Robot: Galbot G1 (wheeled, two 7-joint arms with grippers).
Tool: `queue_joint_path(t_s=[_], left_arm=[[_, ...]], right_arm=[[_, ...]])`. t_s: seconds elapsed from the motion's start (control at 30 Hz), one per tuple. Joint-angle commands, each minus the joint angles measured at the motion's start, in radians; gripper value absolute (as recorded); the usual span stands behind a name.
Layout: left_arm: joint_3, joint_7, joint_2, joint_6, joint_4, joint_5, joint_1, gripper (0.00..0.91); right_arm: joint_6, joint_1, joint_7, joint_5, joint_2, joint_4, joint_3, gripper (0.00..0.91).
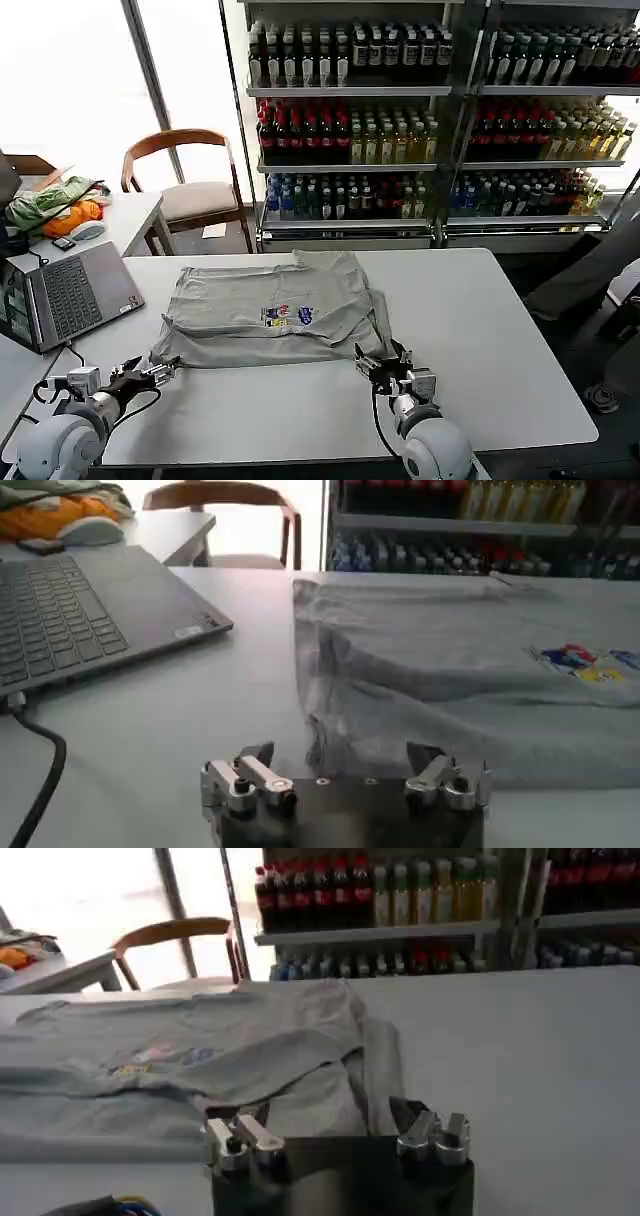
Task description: Fold and organize the clothes.
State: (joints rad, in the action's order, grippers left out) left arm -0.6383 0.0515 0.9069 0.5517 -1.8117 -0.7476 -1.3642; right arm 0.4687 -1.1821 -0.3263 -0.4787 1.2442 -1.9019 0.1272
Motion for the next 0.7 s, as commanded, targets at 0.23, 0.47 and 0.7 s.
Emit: queue_joint_path(t_s=[0.23,0.47,0.7], left_arm=[[0.006,0.002,-0.001,-0.006,0.037,-0.021,0.020,0.222],[0.014,-0.003,-0.008,-0.010,0.068,-0.037,0.039,0.000],[0.035,0.000,-0.003,-0.019,0.073,-0.038,0.061,0.000]], right_arm=[[0.032,0.015,-0.014,-0.037,0.013,0.055,-0.022,0.000],[0.039,0.021,-0.018,-0.047,0.012,0.069,-0.019,0.000],[0.038,0.028,-0.008,-0.060,-0.005,0.066,-0.008,0.000]])
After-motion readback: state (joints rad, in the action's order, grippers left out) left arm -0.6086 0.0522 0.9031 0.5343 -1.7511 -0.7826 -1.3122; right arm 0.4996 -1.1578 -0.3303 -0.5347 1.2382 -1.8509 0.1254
